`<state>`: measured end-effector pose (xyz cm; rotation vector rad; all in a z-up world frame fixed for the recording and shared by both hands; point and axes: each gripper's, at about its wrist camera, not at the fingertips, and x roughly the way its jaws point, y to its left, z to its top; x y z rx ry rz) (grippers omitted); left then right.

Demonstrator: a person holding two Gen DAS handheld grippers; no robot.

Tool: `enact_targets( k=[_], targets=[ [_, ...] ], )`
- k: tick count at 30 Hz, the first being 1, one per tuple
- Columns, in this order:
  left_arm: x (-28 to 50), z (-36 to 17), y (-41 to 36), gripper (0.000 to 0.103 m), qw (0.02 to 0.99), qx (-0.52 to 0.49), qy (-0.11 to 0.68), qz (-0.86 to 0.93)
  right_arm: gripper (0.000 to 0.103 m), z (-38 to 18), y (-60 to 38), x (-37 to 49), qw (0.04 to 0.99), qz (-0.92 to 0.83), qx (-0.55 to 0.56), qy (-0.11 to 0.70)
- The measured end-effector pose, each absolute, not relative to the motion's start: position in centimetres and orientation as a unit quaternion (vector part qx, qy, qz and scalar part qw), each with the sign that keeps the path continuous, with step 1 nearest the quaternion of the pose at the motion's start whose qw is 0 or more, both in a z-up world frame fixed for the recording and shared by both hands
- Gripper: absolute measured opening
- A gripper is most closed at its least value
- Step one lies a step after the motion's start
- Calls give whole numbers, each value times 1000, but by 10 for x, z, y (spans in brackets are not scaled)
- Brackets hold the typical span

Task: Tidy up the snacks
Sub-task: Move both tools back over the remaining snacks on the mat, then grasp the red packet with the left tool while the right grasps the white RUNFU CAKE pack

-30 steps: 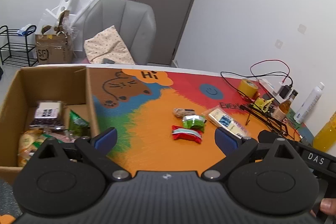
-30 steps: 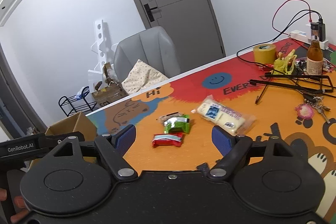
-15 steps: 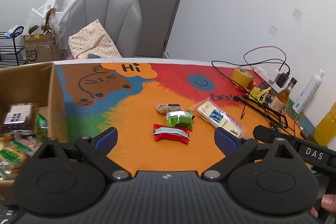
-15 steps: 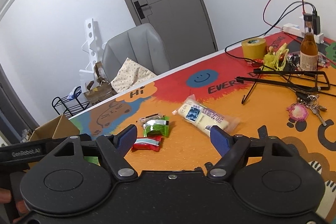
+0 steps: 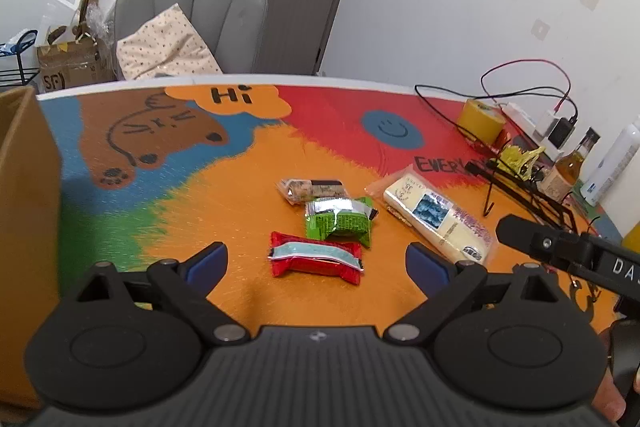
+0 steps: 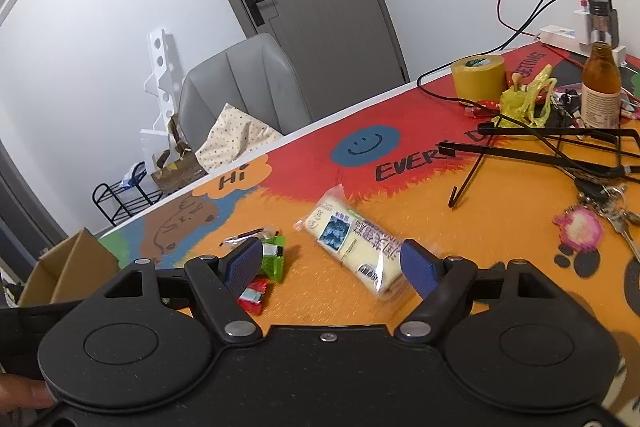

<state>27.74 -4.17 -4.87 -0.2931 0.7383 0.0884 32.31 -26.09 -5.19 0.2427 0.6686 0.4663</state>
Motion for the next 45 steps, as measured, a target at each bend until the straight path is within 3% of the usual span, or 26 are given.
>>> enact_targets(
  k=[11,19,20,25,27,30,45],
  targets=[
    [309,-77,-47,79,910,-145,383,59,77,-64,-244,355,912,217,99,333],
    [312,-86,-62,78,916,-106,379,70,77,-80,-226,362,913,200,66,351],
    [312,-86,-64,72,917,-102,378,72,76,-82,-225,362,910,201,65,357],
    [309,-85,-62,51,920,-89,373,75,60,-89,-216,350,906,195,25,374],
    [307,-85,-58,47,921,-97,371,71,39,-88,-216,348,905,192,22,378],
    [303,-83,-54,44,921,-109,368,66,32,-86,-222,345,900,200,38,386],
    [264,-63,-45,22,925,-125,356,45,25,-68,-223,303,902,215,59,370]
  ],
)
